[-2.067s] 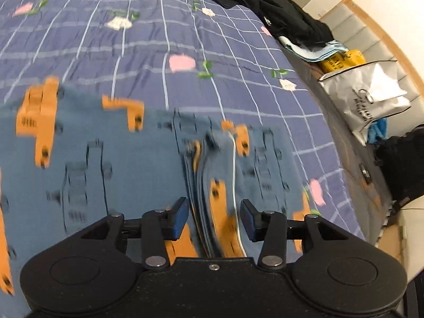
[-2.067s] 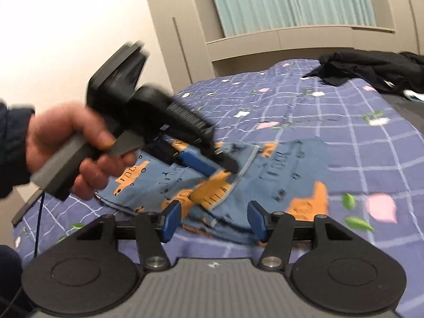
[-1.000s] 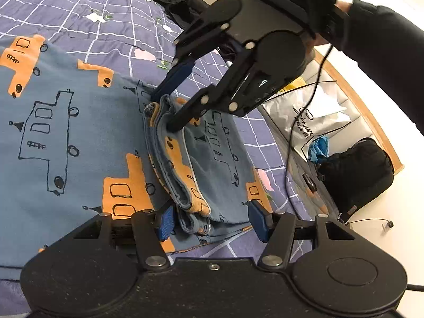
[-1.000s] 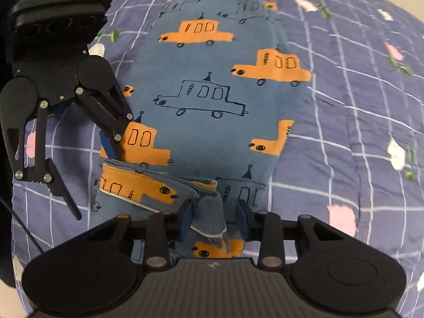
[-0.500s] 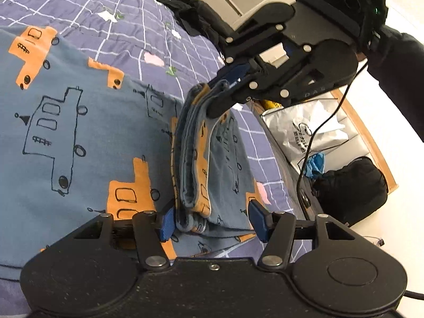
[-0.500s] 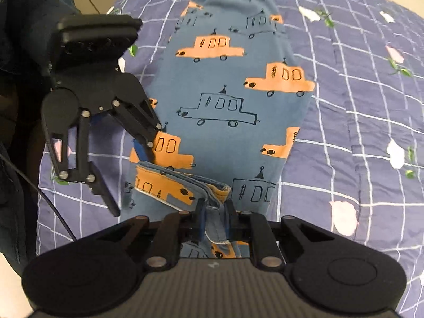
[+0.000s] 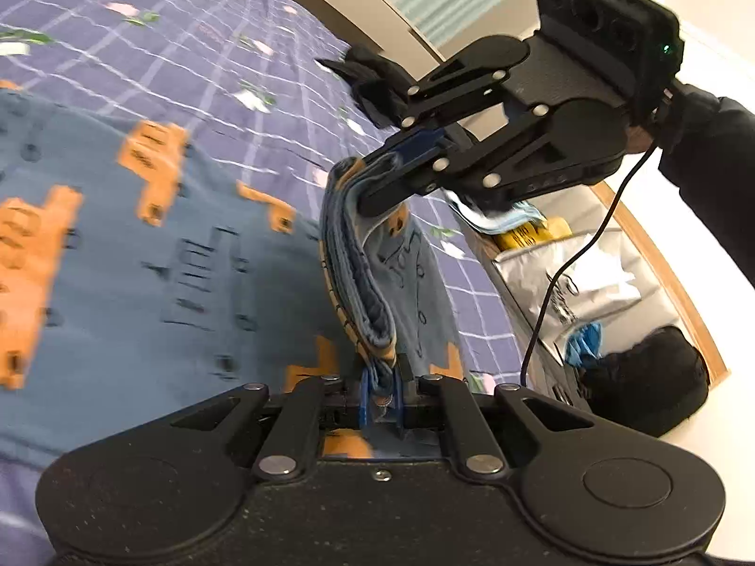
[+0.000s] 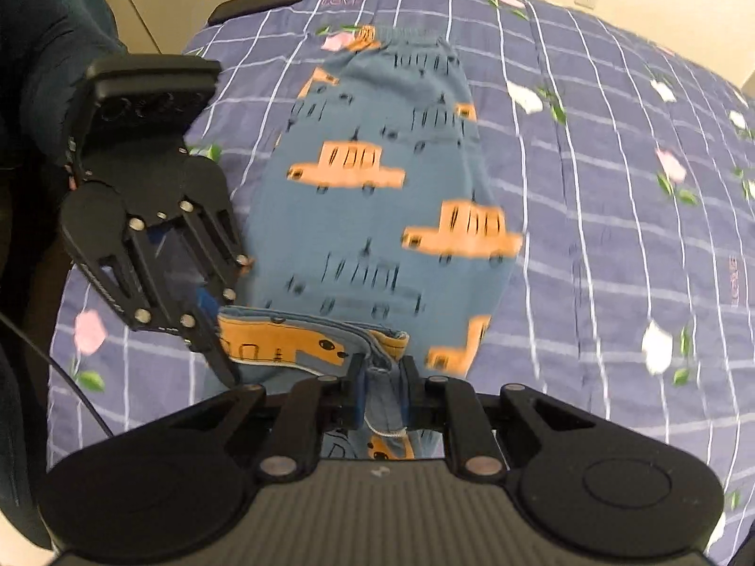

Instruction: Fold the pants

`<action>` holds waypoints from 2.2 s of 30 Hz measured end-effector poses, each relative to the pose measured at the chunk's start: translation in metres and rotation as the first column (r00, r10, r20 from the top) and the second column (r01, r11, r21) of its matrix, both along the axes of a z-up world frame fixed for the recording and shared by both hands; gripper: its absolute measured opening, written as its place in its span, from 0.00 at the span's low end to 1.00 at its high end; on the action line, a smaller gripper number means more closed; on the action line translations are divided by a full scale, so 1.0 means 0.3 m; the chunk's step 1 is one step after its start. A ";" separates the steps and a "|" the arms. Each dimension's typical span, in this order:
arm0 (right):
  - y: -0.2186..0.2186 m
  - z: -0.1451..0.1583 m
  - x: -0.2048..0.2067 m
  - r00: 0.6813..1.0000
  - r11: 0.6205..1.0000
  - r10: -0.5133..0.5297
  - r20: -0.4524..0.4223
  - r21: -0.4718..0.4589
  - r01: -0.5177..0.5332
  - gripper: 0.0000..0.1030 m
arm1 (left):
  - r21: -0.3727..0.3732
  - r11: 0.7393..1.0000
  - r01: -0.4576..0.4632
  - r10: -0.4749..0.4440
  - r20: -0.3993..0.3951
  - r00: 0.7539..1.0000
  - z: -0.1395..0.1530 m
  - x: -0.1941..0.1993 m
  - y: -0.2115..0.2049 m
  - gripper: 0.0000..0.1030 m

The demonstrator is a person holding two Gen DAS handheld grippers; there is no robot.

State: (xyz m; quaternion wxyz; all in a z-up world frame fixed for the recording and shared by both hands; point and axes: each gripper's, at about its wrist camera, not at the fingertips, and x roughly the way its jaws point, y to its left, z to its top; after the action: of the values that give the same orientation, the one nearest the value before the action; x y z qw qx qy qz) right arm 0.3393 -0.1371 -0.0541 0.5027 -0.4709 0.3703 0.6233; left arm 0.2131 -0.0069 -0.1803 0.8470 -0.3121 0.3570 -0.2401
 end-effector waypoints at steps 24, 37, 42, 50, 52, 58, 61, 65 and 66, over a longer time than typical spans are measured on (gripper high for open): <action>-0.013 -0.144 0.031 0.981 0.983 -0.176 0.085 0.065 0.171 0.53 | 0.136 0.985 -0.107 0.103 0.031 0.994 0.055 -0.042 0.077 0.49; -0.315 -0.194 -0.060 0.900 0.920 -0.392 0.193 0.090 0.381 0.70 | 0.264 0.960 -0.096 0.107 -0.029 0.994 -0.003 -0.011 0.063 0.52; -0.299 -0.201 -0.089 0.902 0.932 -0.352 0.250 0.009 0.361 0.66 | 0.228 0.962 -0.148 0.152 0.003 0.988 0.028 -0.046 0.121 0.58; 0.007 0.032 -0.081 0.928 0.940 -0.333 0.169 0.131 0.314 0.72 | 0.187 0.932 -0.312 0.307 0.053 0.950 0.098 -0.179 0.378 0.69; 0.134 0.072 -0.071 0.942 0.946 -0.305 0.136 0.157 0.284 0.72 | 0.201 0.906 -0.372 0.367 0.060 0.928 0.106 -0.213 0.464 0.70; 0.536 0.094 -0.055 0.982 0.975 -0.168 0.085 0.161 0.153 0.72 | 0.169 0.845 -0.507 0.508 0.038 0.861 0.108 -0.263 0.691 0.70; 0.731 0.066 -0.035 0.993 0.986 -0.104 0.052 0.140 0.096 0.72 | 0.161 0.841 -0.517 0.521 0.018 0.853 0.102 -0.269 0.741 0.70; 0.943 -0.021 0.031 0.997 0.995 -0.071 0.002 0.068 0.071 0.71 | 0.127 0.861 -0.493 0.500 -0.024 0.866 0.076 -0.270 0.773 0.70; 0.992 -0.046 0.054 0.997 0.996 -0.080 -0.021 0.047 0.081 0.69 | 0.118 0.863 -0.490 0.497 -0.028 0.868 0.070 -0.268 0.780 0.70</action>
State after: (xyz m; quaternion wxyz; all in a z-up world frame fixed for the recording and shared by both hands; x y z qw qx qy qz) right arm 0.3556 0.1605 -0.0678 0.5347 -0.4376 0.3787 0.6157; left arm 0.1326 0.2270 -0.1593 0.8851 -0.3542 0.3017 0.0129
